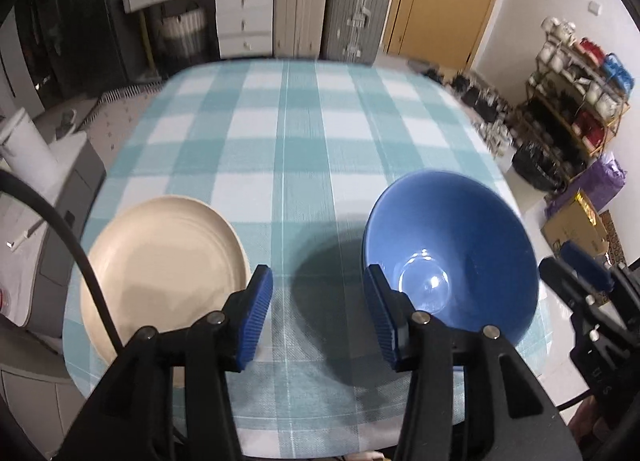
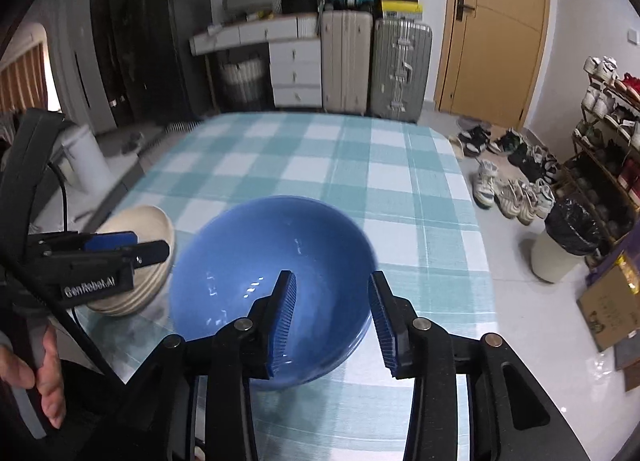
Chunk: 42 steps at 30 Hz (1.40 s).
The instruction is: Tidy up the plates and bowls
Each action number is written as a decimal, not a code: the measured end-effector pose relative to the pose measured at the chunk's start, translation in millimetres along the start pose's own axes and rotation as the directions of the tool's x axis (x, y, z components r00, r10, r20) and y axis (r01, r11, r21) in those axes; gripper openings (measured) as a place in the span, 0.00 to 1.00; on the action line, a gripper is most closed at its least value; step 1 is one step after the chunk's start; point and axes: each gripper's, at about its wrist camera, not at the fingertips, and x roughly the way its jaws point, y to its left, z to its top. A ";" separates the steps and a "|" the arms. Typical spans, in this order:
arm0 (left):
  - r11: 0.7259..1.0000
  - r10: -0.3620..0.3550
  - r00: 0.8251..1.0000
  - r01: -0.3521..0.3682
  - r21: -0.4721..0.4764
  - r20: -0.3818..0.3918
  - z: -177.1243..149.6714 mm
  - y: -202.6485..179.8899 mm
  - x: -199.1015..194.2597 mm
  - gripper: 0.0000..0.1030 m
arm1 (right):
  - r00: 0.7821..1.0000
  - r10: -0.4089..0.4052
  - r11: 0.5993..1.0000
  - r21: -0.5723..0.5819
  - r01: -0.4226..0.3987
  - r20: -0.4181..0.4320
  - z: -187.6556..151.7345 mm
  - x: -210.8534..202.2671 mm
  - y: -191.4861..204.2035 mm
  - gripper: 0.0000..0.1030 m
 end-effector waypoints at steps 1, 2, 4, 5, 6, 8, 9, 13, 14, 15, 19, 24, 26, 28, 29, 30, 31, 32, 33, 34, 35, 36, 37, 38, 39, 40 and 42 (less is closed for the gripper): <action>1.000 0.004 1.000 -0.004 0.004 0.024 -2.7 0.5 -5.6 0.46 | 1.000 0.010 1.000 0.010 -0.010 0.018 -5.3 -3.4 0.4 0.37; 1.000 -0.005 0.999 0.004 0.012 0.048 -5.3 0.5 -11.0 0.46 | 0.999 0.016 1.000 0.024 -0.017 0.037 -10.9 -7.3 0.5 0.38; 0.999 -0.004 0.996 0.001 0.034 0.093 -10.7 -1.2 -20.5 0.47 | 0.997 0.027 0.998 0.053 -0.031 0.070 -19.8 -13.3 -0.2 0.43; 0.999 0.001 0.994 -0.006 0.046 0.107 -12.2 -2.1 -23.6 0.47 | 0.995 0.037 0.996 0.072 -0.044 0.097 -24.5 -17.4 -0.5 0.48; 0.998 0.011 0.993 -0.017 0.052 0.121 -13.3 -2.1 -26.0 0.47 | 0.992 0.038 0.995 0.086 -0.049 0.121 -28.7 -20.7 -0.3 0.51; 0.999 0.020 0.985 -0.026 0.037 0.173 -17.0 1.8 -33.8 0.49 | 0.986 0.039 0.994 0.090 -0.054 0.164 -34.9 -26.9 2.1 0.56; 0.999 0.013 0.981 -0.019 0.030 0.193 -18.8 3.6 -36.7 0.55 | 0.983 0.036 0.995 0.081 -0.051 0.182 -37.3 -29.5 5.0 0.64; 1.000 0.017 0.961 -0.021 0.010 0.275 -28.6 9.5 -44.3 0.95 | 0.952 0.025 0.999 0.011 -0.030 0.305 -49.7 -43.9 23.2 0.80; 1.000 0.028 0.953 -0.029 0.000 0.301 -31.0 11.5 -46.6 0.95 | 0.944 0.018 1.000 0.007 -0.022 0.330 -52.6 -46.6 25.7 0.86; 0.999 0.035 0.946 -0.032 -0.012 0.323 -32.5 13.8 -47.4 0.95 | 0.932 0.014 1.000 0.004 -0.017 0.361 -56.8 -50.9 28.4 0.91; 0.999 0.029 0.916 -0.010 -0.048 0.401 -40.2 20.4 -49.2 0.95 | 0.894 0.026 1.000 -0.012 -0.023 0.448 -67.5 -61.4 33.2 0.99; 0.996 0.042 0.859 -0.074 0.043 0.510 -56.2 8.0 -53.3 1.00 | 0.894 0.044 0.996 0.047 -0.073 0.445 -69.6 -63.5 19.2 0.99; 0.994 0.035 0.853 -0.083 0.069 0.521 -58.8 1.2 -54.8 1.00 | 0.885 0.041 0.994 0.068 -0.081 0.464 -72.0 -66.4 14.3 0.99; 0.992 0.022 0.839 -0.088 0.095 0.543 -60.9 -4.9 -57.4 1.00 | 0.884 0.033 0.994 0.075 -0.077 0.467 -72.6 -68.4 13.1 0.99; 0.990 0.025 0.829 -0.096 0.099 0.559 -62.4 -7.2 -59.4 1.00 | 0.887 0.031 0.994 0.080 -0.076 0.461 -72.7 -68.6 12.6 0.99; 0.990 0.019 0.821 -0.097 0.106 0.571 -64.0 -9.6 -61.3 1.00 | 0.890 0.028 0.994 0.085 -0.075 0.454 -72.6 -67.6 11.9 0.99; 0.989 0.013 0.822 -0.095 0.116 0.569 -64.6 -11.9 -60.5 1.00 | 0.895 0.029 0.993 0.089 -0.076 0.445 -72.2 -66.6 11.9 0.99; 0.988 0.014 0.826 -0.098 0.119 0.563 -64.8 -13.3 -59.3 1.00 | 0.899 0.028 0.993 0.093 -0.076 0.438 -71.9 -65.2 11.5 0.99; 0.987 0.017 0.833 -0.102 0.123 0.553 -64.6 -15.1 -56.7 1.00 | 0.902 0.026 0.992 0.097 -0.075 0.432 -71.6 -64.3 10.9 0.99; 0.986 0.025 0.840 -0.110 0.125 0.541 -63.8 -17.0 -53.4 1.00 | 0.903 0.025 0.992 0.099 -0.074 0.428 -71.4 -63.6 10.7 0.99; 0.984 0.043 0.843 -0.127 0.121 0.537 -63.8 -18.9 -51.6 1.00 | 0.906 0.021 0.992 0.103 -0.071 0.424 -71.0 -62.7 10.2 0.99; 0.983 0.062 0.840 -0.146 0.114 0.539 -63.5 -20.2 -49.9 1.00 | 0.908 0.018 0.992 0.108 -0.069 0.418 -71.0 -62.2 9.5 0.99; 0.982 0.078 0.838 -0.159 0.104 0.540 -62.1 -20.7 -48.7 1.00 | 0.913 0.020 0.991 0.114 -0.073 0.407 -70.1 -60.1 8.6 0.99; 0.983 0.081 0.839 -0.155 0.094 0.537 -61.0 -20.5 -48.6 1.00 | 0.917 0.022 0.990 0.119 -0.075 0.399 -69.6 -57.5 7.8 0.99; 0.986 0.074 0.842 -0.141 0.085 0.535 -60.5 -19.5 -48.6 1.00 | 0.921 0.020 0.989 0.125 -0.074 0.389 -69.1 -55.5 6.7 0.99; 0.990 0.067 0.846 -0.122 0.070 0.530 -59.4 -17.4 -47.8 1.00 | 0.924 0.017 0.989 0.131 -0.072 0.383 -68.7 -53.8 5.8 0.99; 0.993 0.060 0.854 -0.105 0.057 0.517 -60.2 -16.0 -46.4 1.00 | 0.926 0.014 0.987 0.145 -0.074 0.376 -67.5 -51.3 2.0 0.99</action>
